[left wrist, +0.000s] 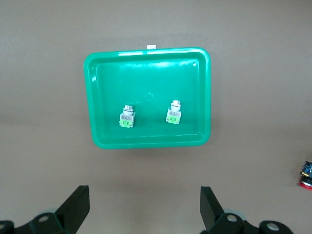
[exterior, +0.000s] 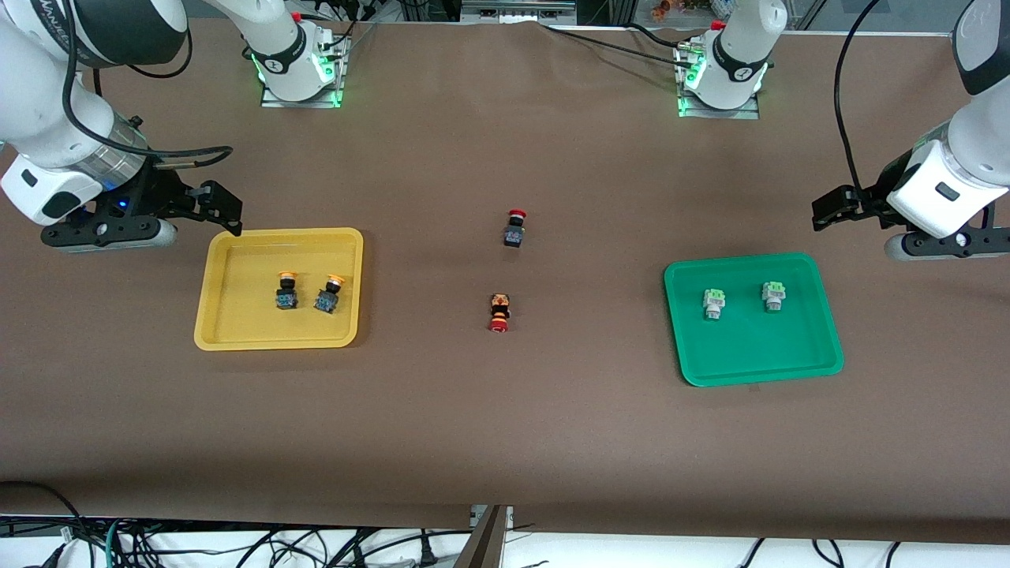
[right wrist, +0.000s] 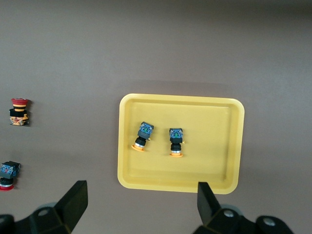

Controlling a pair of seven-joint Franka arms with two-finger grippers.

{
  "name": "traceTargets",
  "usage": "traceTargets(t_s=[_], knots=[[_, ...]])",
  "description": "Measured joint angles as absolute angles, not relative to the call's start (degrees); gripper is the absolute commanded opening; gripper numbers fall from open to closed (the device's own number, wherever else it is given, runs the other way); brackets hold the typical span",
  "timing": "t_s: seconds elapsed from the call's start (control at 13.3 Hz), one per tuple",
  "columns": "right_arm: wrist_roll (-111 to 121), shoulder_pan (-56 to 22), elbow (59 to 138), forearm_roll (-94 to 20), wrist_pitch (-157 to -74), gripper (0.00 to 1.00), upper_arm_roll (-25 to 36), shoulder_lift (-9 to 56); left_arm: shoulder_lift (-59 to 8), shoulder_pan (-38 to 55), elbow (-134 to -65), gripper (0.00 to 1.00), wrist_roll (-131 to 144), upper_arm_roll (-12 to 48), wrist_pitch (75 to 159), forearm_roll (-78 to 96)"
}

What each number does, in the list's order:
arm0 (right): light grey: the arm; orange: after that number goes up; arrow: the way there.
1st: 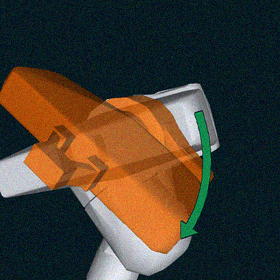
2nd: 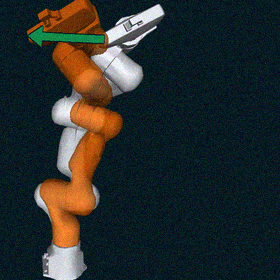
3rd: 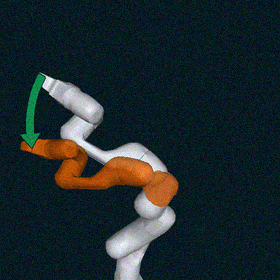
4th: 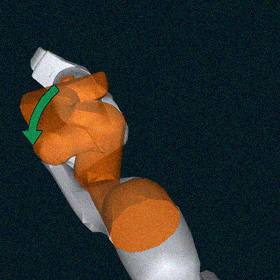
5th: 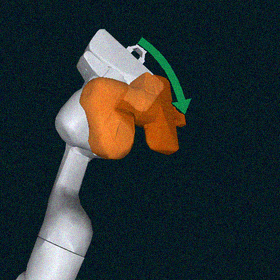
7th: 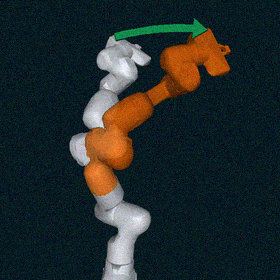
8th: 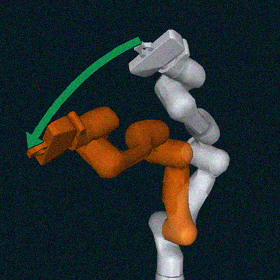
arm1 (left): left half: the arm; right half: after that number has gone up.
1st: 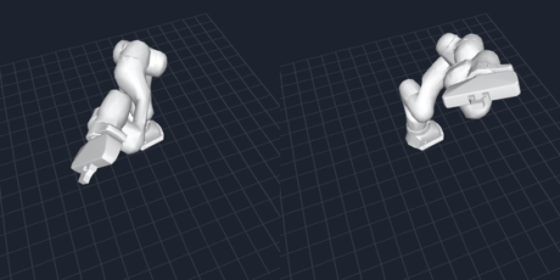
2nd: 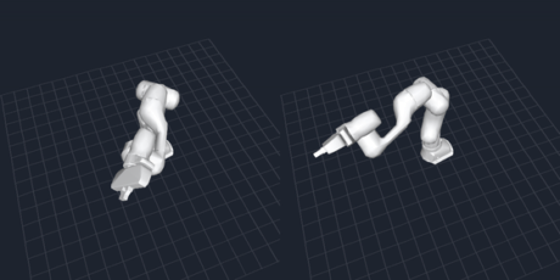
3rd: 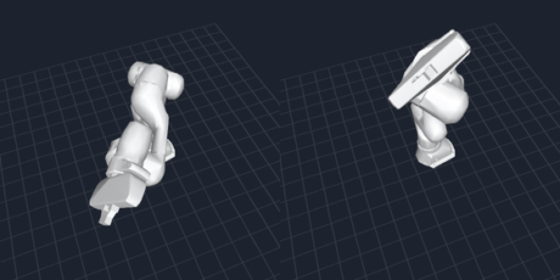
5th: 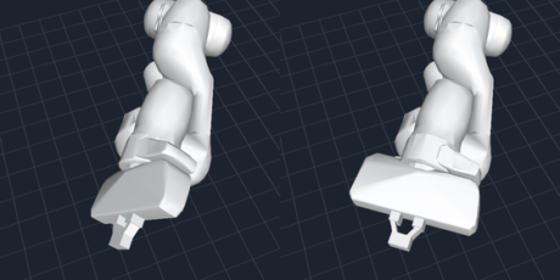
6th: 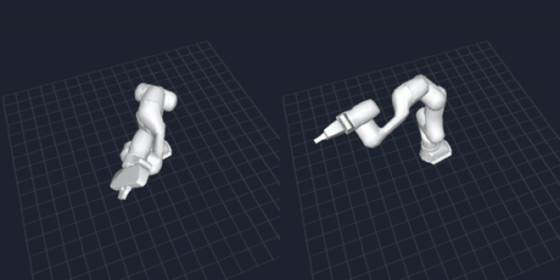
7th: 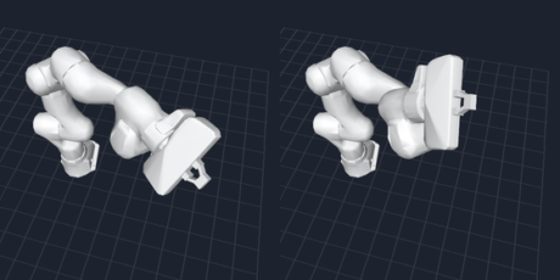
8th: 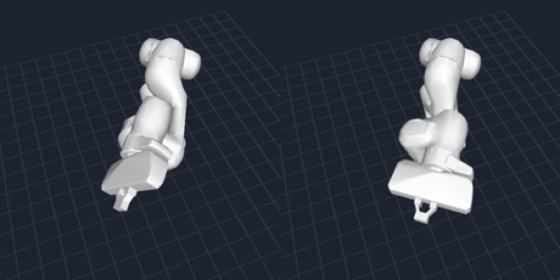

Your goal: Place green and yellow buttons in trays

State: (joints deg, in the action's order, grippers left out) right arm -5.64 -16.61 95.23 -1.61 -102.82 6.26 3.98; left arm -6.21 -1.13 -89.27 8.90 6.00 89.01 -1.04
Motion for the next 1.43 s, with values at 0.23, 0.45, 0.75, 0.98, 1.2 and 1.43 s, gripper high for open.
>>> traceTargets(t_s=[0.23, 0.45, 0.75, 0.98, 1.2, 1.43], knots=[[-5.64, -16.61, 95.23, -1.61, -102.81, 0.99, 6.26, 3.98, -6.48, -1.14, -89.28, 1.0, 9.08, 6.01, 88.51, -1.04], [-5.64, -16.61, 95.23, -1.61, -102.81, 0.99, 6.26, 3.98, -6.59, -1.14, -89.24, 1.0, 9.14, 6.08, 88.51, -1.04], [-5.64, -16.61, 95.23, -1.61, -102.81, 0.99, 6.26, 3.98, -6.64, -1.14, -88.93, 1.0, 9.17, 6.14, 88.51, -1.04], [-5.64, -16.61, 95.23, -1.61, -102.82, 0.99, 6.26, 3.98, -6.93, -1.14, -88.33, 1.0, 9.22, 6.14, 88.51, -1.04], [-5.64, -16.61, 95.23, -1.61, -102.85, 0.99, 6.26, 3.98, -7.36, -1.18, -87.92, 1.0, 9.32, 6.13, 88.51, -1.04], [-5.64, -16.6, 95.23, -1.61, -102.86, 0.99, 6.27, 3.98, -7.37, -1.17, -87.85, 1.0, 9.36, 6.14, 88.51, -1.04]])
